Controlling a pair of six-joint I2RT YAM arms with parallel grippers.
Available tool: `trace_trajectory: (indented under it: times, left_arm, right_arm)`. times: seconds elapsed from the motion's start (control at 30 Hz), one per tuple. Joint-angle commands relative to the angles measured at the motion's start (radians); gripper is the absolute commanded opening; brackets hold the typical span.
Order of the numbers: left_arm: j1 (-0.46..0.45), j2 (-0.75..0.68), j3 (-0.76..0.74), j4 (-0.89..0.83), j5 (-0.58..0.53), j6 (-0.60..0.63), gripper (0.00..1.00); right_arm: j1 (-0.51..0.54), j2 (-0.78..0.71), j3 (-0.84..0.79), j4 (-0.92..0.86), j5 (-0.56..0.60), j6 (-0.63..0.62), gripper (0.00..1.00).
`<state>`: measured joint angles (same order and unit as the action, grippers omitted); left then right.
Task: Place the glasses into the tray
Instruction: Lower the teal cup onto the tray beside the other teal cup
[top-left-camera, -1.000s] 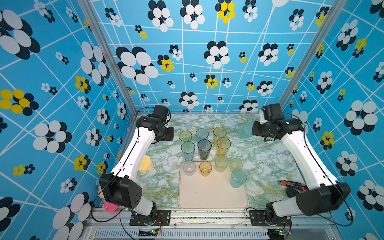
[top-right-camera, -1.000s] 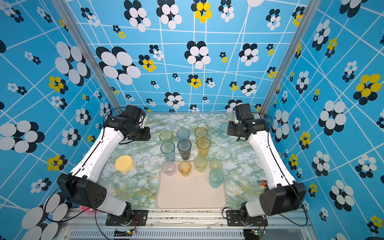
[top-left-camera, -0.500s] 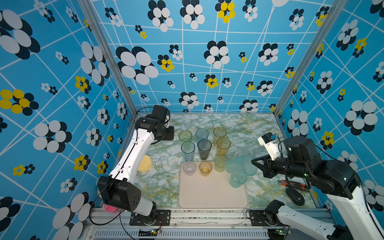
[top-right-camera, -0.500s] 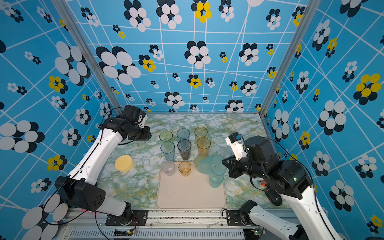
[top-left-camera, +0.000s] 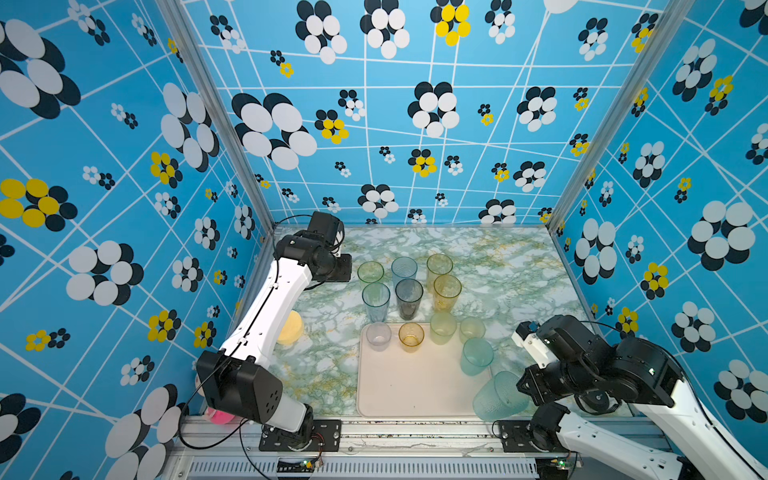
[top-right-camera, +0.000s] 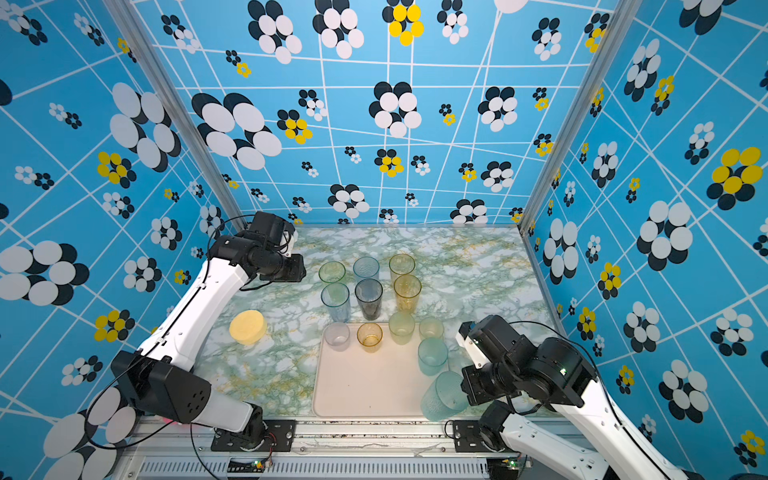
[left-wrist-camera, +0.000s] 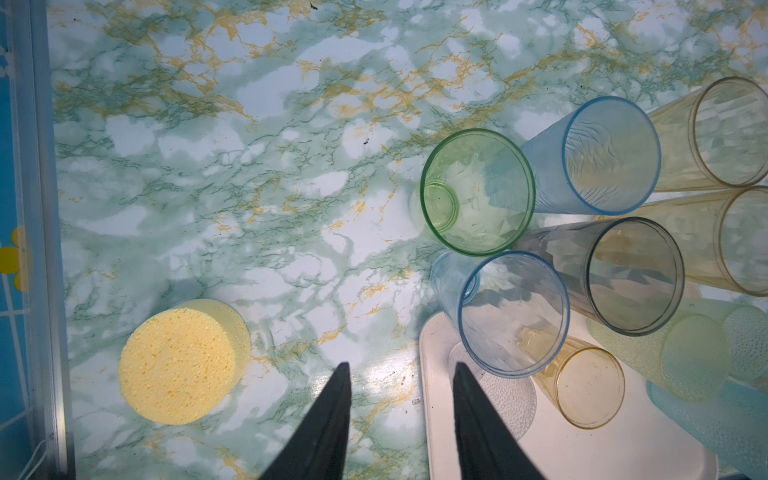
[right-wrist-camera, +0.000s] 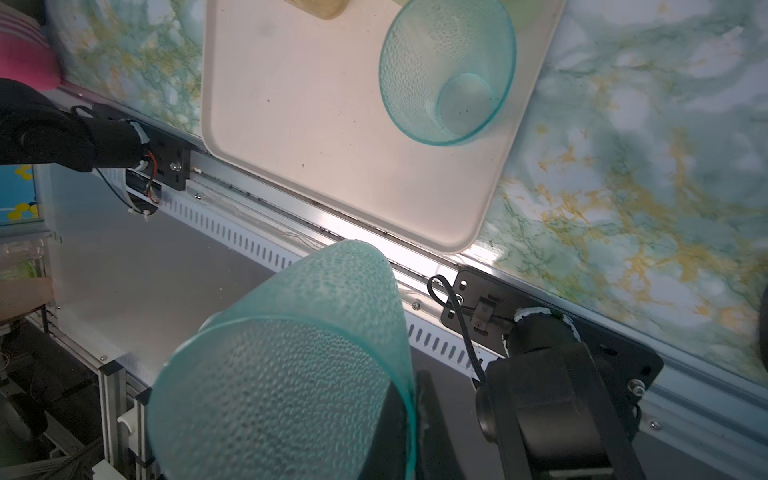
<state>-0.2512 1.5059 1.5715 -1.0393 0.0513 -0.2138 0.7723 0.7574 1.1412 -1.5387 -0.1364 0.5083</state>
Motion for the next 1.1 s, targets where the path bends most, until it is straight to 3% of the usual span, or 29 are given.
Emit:
trace_trajectory:
  times: [0.0,0.33,0.6,1.07]
  left_arm:
    - [-0.007,-0.001,-0.009,0.009,-0.019,-0.009,0.42]
    - [-0.007,0.05,0.027,-0.011,-0.019,0.028,0.42]
    - [-0.002,0.088,0.06,-0.019,-0.002,0.053,0.42]
    - [0.027,0.108,0.093,-0.051,0.016,0.097,0.42]
  right_arm:
    - [0.011,0.016,-0.045,-0.052,0.076,0.058,0.0]
    - [0.036,0.039,-0.167,0.12,0.183,0.199,0.0]
    - [0.181,0.137,-0.211,0.23,0.318,0.276,0.0]
    - [0.316,0.218,-0.29,0.295,0.328,0.384,0.0]
